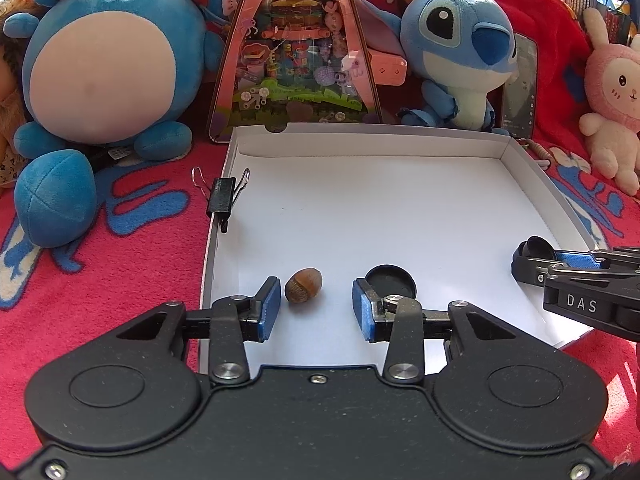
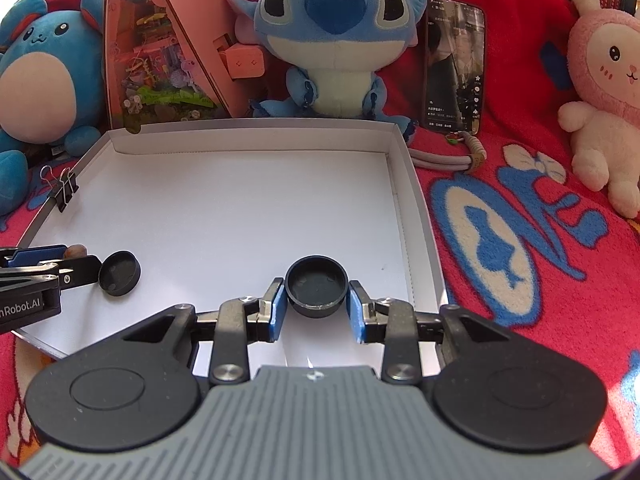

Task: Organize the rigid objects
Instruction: 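Open the left tool releasing the acorn while the right tool releases the cap, then withdraw both tools from the box toward the objects on the blanket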

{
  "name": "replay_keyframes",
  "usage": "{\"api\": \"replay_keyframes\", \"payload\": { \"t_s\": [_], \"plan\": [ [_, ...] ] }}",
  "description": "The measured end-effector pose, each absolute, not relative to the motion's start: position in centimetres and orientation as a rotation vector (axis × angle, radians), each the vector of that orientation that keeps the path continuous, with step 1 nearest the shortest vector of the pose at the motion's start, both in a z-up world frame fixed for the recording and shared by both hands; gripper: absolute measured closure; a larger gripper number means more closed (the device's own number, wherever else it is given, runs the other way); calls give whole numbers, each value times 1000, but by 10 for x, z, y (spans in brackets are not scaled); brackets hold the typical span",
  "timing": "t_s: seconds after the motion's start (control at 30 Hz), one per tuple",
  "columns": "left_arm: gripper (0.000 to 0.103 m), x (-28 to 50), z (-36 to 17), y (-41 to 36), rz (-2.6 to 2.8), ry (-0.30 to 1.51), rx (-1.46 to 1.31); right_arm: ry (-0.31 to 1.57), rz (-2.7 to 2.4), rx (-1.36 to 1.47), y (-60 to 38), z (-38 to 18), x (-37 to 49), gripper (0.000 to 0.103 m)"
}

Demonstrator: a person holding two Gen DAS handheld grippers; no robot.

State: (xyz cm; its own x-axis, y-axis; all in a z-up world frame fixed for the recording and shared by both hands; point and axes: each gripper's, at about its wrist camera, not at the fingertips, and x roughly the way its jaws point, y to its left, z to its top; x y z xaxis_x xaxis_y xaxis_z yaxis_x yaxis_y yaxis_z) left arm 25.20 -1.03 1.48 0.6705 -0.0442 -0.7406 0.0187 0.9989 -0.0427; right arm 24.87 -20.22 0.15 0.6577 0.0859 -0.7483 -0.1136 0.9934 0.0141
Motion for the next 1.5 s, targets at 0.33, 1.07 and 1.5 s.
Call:
{"api": "replay_keyframes", "payload": {
  "t_s": [0.33, 1.07, 1.5],
  "plan": [
    [47, 240, 25, -12, -37, 797, -7, 805, 123, -47, -201, 9, 239, 38],
    [21, 192, 51, -15, -104, 708, 29, 702, 170, -33, -205, 35, 200, 16],
    [20, 153, 57, -13, -145, 690, 27, 643, 225, 20, -215, 48, 162, 9]
  ]
}}
